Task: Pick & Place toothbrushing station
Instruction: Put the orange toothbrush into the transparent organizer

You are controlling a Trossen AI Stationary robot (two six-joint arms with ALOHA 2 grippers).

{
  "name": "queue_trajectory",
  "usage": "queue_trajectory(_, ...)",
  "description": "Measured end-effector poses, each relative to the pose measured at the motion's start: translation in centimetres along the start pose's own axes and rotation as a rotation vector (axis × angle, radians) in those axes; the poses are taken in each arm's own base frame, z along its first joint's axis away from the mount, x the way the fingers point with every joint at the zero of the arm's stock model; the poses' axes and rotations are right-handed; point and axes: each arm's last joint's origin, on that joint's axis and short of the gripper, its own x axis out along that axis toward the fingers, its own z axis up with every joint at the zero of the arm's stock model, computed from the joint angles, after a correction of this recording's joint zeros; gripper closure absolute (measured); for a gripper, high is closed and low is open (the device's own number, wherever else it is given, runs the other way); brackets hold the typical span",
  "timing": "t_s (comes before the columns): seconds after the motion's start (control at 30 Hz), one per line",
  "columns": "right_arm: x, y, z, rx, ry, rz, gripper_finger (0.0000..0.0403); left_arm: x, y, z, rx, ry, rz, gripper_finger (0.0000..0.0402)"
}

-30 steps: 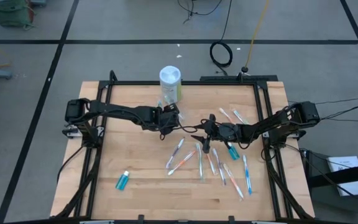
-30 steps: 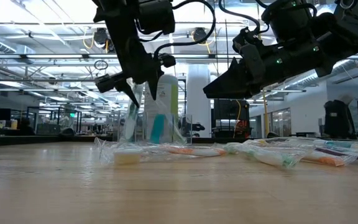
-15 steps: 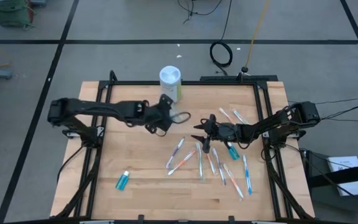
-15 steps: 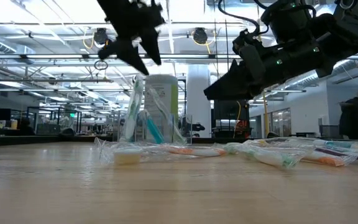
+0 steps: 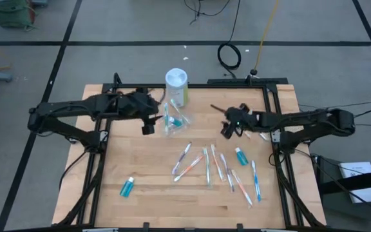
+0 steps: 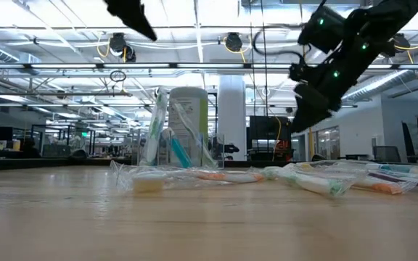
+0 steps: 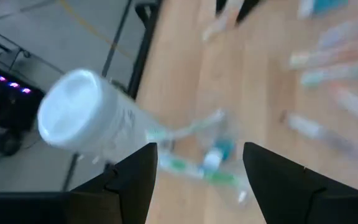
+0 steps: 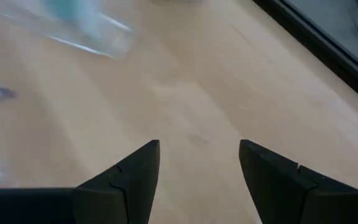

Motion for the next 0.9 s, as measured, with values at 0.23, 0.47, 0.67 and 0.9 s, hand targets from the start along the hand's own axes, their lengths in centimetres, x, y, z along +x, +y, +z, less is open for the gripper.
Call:
queue_trajectory(0.23,1.8,-2.7,-0.8,0.070,0.163,-0.028,0.0190,-1.4,1.5,-1.2,-0.130,-0.042,-0.076,0.0158)
queue_trajectory(0.47,3.8,-3.5,-2.0,0.072,0.288,-0.090,0.0190,1.6,0.8,-3.5,-0.146,-0.145,-0.196,0.0158)
queue_trajectory(0.67,5.5,-3.8,-2.9,0.100,0.371,-0.122,0.0198,4.7,-0.3,-6.3,-0.172,-0.173,-0.185,0.0158)
queue_trajectory(0.9,6.0,-3.6,-3.2,0.147,0.402,-0.100,0.0269,6.0,-1.0,-8.0,-0.234,-0.165,-0.189,0.0158)
